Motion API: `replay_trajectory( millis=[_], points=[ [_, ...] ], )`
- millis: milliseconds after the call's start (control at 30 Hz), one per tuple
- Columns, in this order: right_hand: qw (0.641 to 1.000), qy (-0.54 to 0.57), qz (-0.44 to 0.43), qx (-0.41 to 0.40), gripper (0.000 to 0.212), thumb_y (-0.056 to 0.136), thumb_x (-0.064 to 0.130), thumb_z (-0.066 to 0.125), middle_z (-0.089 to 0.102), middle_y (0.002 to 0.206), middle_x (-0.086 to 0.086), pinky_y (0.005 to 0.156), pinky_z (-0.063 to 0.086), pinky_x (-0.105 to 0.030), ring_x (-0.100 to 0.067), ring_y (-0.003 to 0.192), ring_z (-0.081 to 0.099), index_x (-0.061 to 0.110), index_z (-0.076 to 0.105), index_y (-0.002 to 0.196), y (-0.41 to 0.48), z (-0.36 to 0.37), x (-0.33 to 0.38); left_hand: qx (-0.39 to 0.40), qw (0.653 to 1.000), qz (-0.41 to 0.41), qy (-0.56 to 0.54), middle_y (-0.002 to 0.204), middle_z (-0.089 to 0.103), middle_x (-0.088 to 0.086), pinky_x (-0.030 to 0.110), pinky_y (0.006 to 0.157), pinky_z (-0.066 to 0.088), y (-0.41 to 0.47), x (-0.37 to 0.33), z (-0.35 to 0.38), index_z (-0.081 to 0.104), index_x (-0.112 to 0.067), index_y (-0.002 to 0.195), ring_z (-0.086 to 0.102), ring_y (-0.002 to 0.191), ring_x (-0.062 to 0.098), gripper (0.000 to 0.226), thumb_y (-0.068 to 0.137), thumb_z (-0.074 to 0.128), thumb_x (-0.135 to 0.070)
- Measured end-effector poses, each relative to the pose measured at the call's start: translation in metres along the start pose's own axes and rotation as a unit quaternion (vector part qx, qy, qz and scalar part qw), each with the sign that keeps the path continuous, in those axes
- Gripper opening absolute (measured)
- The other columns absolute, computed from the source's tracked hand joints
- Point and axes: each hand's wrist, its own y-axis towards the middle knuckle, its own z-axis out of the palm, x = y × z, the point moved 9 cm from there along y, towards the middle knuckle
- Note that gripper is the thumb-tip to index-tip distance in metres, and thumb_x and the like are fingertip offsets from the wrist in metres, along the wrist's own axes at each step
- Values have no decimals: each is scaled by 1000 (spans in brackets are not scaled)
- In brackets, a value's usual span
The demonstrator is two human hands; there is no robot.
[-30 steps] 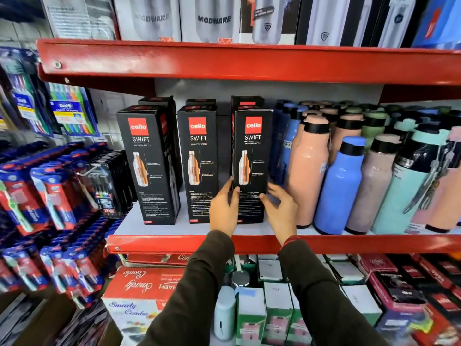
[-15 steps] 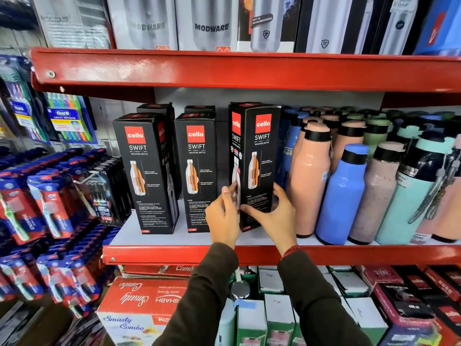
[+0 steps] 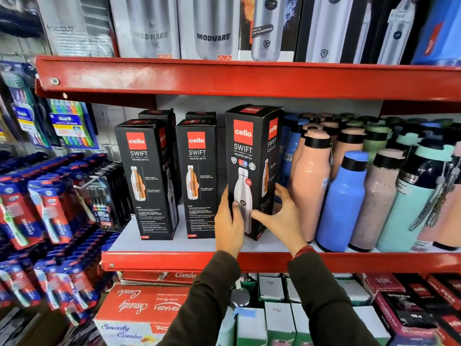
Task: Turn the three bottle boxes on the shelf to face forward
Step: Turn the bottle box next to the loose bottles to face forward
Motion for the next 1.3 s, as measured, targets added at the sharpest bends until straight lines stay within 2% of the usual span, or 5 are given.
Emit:
replay_trajectory(
  millis=[267,400,533,733,1300],
  points=[
    [997,23,-8,76,93,78,11,76,43,138,25,96,38,-2,29,116,39,28,22,152,-2,18,-4,0,1000,-9,-23,123,61,-19,1,91,39,-2,5,-7,46,-30,139,58,116,-1,38,103,45,-18],
    [996,12,5,83,80,86,11,68,46,148,6,110,43,-31,-6,135,45,27,24,151,-2,21,-18,4,1000,21,-10,126,65,-14,20,99,48,-3,0,-5,49,-31,135,60,119,0,37,101,49,-15],
    [997,-16,6,81,71,91,4,59,44,143,10,98,37,-1,-8,135,42,18,25,151,-1,20,-15,0,1000,7,-10,129,65,-10,25,101,48,-3,9,0,49,-27,136,60,120,1,38,100,50,-15],
    [995,-34,13,88,69,94,7,55,43,151,-1,117,34,-42,-16,139,41,29,23,151,1,26,-24,-12,1000,-21,-10,120,60,-21,3,93,41,-7,17,3,47,-27,135,55,108,-21,41,99,49,-6],
    [997,-28,17,67,67,94,7,55,47,147,-1,112,38,-34,-17,135,45,28,24,150,-3,32,-33,-19,999,-31,20,132,58,-10,5,96,38,-9,18,0,44,-22,142,54,120,2,45,100,47,-6]
  ],
)
